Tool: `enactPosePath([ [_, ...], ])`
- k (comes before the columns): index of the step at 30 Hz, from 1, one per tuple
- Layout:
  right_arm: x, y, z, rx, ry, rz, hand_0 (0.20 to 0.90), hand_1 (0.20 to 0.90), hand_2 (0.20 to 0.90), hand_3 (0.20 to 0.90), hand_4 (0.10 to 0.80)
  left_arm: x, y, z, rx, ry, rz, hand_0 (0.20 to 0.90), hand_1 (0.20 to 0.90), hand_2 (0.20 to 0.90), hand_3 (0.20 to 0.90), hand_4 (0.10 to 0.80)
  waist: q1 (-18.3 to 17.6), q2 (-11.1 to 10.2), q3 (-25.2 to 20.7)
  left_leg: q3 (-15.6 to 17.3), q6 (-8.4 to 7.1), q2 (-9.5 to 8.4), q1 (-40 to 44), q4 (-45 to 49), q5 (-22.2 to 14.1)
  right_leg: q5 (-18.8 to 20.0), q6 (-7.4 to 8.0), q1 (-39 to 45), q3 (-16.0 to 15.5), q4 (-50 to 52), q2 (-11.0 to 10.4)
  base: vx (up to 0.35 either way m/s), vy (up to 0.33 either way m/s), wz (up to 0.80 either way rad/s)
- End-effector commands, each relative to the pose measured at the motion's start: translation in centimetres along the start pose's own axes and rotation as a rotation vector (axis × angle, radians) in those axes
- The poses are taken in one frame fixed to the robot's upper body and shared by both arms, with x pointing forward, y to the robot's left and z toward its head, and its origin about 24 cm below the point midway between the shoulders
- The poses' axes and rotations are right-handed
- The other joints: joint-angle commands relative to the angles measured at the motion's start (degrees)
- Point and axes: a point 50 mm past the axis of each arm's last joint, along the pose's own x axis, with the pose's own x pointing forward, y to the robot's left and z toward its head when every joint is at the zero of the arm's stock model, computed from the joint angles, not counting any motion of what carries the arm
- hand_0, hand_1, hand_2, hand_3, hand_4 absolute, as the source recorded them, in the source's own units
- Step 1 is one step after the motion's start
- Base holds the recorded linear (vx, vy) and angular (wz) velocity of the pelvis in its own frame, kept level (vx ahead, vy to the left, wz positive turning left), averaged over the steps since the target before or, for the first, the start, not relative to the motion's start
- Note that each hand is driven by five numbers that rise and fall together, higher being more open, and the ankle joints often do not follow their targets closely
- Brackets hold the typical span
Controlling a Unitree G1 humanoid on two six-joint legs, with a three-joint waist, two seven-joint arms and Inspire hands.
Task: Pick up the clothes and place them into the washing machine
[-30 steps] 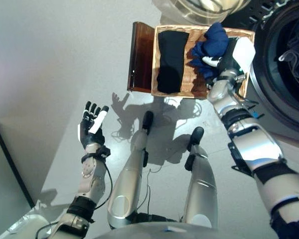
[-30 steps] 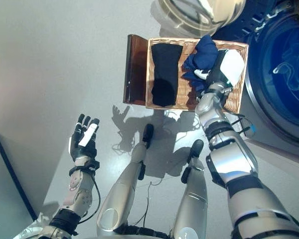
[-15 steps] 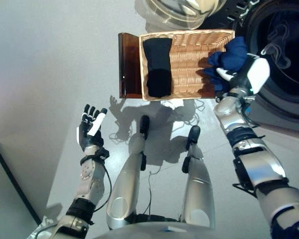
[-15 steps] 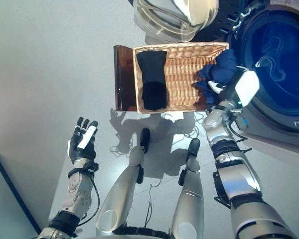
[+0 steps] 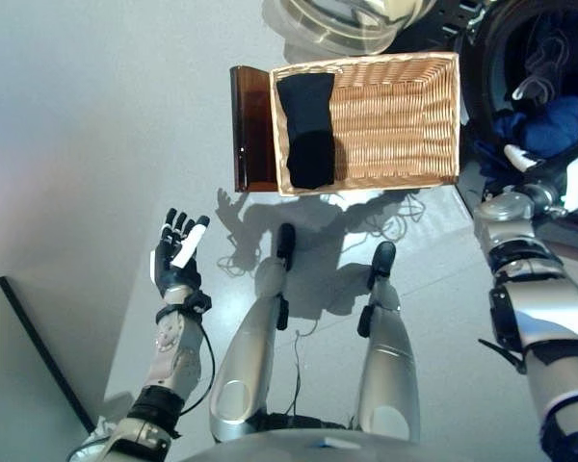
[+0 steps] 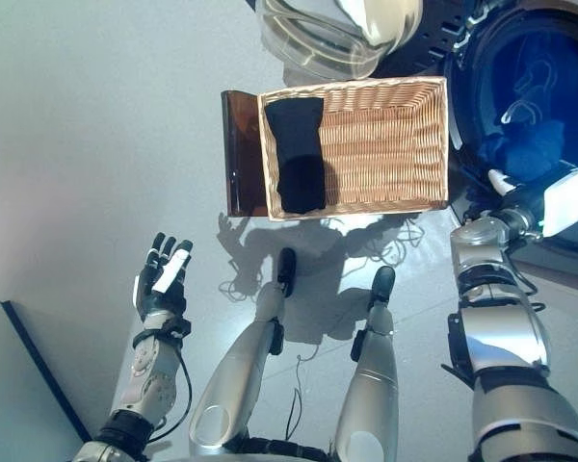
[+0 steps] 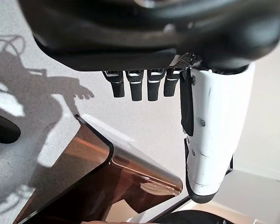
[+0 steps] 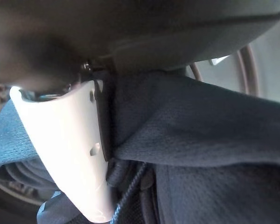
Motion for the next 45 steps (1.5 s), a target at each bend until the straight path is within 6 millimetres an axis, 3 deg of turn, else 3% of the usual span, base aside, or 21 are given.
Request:
enactPosePath([
  [1,3.6,-4.6,4.7,0.066,-0.156,-0.164,0.200,0.200,0.200,0.200,0.300,-0.6,1.1,1.1,0.000,-0.063,0.006,0.900,0.900,0.900,0.900,0.800,0.79,0.87,-2.22,2.21,-3.33,-1.78,-0.99,2.37,-4.45,-5.86,-1.38,-0.61,0.30,4.36,0.57,0.000,0.000,0.00],
  [5,4.9,-6.5,6.0,0.076,-0.165,-0.203,0.200,0.200,0.200,0.200,0.300,-0.6,0.9,1.1,-0.001,-0.061,-0.007,0.900,0.900,0.900,0.900,0.800,0.66,1.93,-1.97,2.66,-3.59,-1.53,-1.13,1.92,-4.10,-6.19,-1.53,-1.63,0.80,5.31,0.70,0.000,-0.040,-0.05],
  [13,5.8,-8.2,8.9,0.057,-0.237,-0.215,0.200,0.200,0.200,0.200,0.300,-0.7,0.2,1.3,-0.015,-0.068,-0.041,0.900,0.900,0.900,0.900,0.800,0.47,2.95,-1.66,3.48,-3.97,-1.10,-0.95,0.95,-3.55,-6.67,-1.78,-3.15,1.55,6.28,1.21,0.004,-0.043,-0.07],
  [20,6.4,-10.3,13.1,0.058,-0.329,-0.245,0.200,0.200,0.200,0.200,0.300,-0.9,-0.4,1.8,-0.032,-0.084,-0.090,0.900,0.900,0.900,0.900,0.800,0.13,3.16,-1.30,4.69,-4.16,-0.59,-1.00,0.61,-3.48,-6.97,-2.10,-5.03,2.61,7.22,1.98,-0.004,-0.040,-0.11],
  [23,6.8,-12.7,15.7,0.049,-0.370,-0.289,0.200,0.200,0.200,0.200,0.300,-1.1,-0.8,2.1,-0.034,-0.088,-0.125,0.900,0.900,0.900,0.900,0.800,0.13,3.77,-1.06,5.25,-4.44,-0.56,-1.31,0.35,-3.38,-7.49,-2.17,-6.70,3.07,8.38,1.90,-0.007,-0.028,-0.07],
  [31,6.6,-16.3,20.4,0.110,-0.432,-0.352,0.200,0.200,0.200,0.200,0.300,-1.1,-1.4,2.4,-0.038,-0.099,-0.154,0.900,0.900,0.900,0.900,0.800,0.40,5.37,-1.37,6.16,-4.92,-0.47,-1.99,-1.22,-2.55,-8.30,-2.44,-9.98,4.31,10.45,2.25,0.016,-0.042,-0.06],
  [39,6.5,-19.5,22.5,0.148,-0.457,-0.396,0.200,0.200,0.200,0.200,0.300,-1.3,-2.7,3.0,-0.053,-0.122,-0.212,0.900,0.900,0.900,0.900,0.800,0.65,6.45,-1.25,6.51,-5.19,-0.44,-3.74,-2.22,-2.01,-9.63,-2.70,-14.45,5.38,13.64,2.46,0.016,-0.046,0.03],
  [45,6.6,-20.8,22.9,0.169,-0.463,-0.413,0.200,0.200,0.200,0.200,0.300,-1.5,-3.6,3.4,-0.076,-0.138,-0.244,0.900,0.900,0.900,0.900,0.800,0.71,7.05,-0.56,6.80,-5.24,-0.48,-5.40,-2.53,-1.87,-10.19,-2.76,-17.63,5.93,15.42,2.63,0.009,-0.041,0.06],
])
